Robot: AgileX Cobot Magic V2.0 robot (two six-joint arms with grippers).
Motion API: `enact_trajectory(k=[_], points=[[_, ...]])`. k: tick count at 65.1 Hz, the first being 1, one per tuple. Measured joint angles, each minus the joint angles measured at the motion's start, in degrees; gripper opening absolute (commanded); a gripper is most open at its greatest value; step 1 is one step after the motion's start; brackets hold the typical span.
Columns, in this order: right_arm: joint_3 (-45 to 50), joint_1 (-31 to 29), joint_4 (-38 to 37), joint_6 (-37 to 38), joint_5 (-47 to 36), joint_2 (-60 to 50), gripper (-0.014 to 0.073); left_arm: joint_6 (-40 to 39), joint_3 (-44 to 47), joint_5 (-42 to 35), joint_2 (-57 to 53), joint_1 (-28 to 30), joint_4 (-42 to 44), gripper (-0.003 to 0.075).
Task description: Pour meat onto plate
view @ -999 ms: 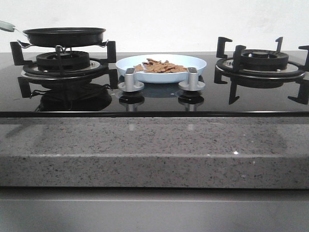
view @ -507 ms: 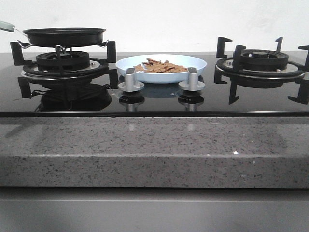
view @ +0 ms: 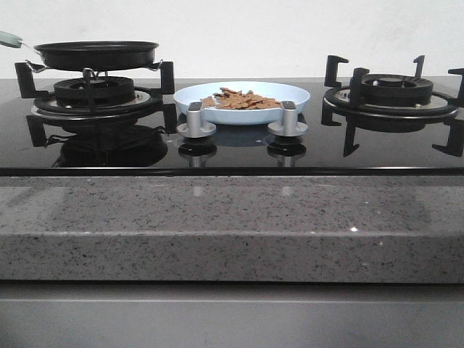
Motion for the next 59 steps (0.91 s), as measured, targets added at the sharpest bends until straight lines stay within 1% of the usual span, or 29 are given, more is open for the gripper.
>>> enact_trajectory(k=[9,23,41,59], points=[[0.0,0.0,0.0,0.0,0.0,0.0,-0.0071,0.0,6.2,-5.1,-4.9,0.0,-1.4,-0.002],[0.1,0.0,0.0,0.0,0.1,0.0,-0.0071,0.0,6.5,-9.9,-5.7,0.0,-1.5,-0.002],[0.1,0.0,0.0,0.0,0.1,0.0,-0.0071,0.0,6.5,-10.5,-5.7,-0.1,-1.5,-0.002],[0.1,0.0,0.0,0.0,0.1,0.0,-0.0071,0.0,6.5,-10.6,-5.7,-3.6,-1.5,-0.002]])
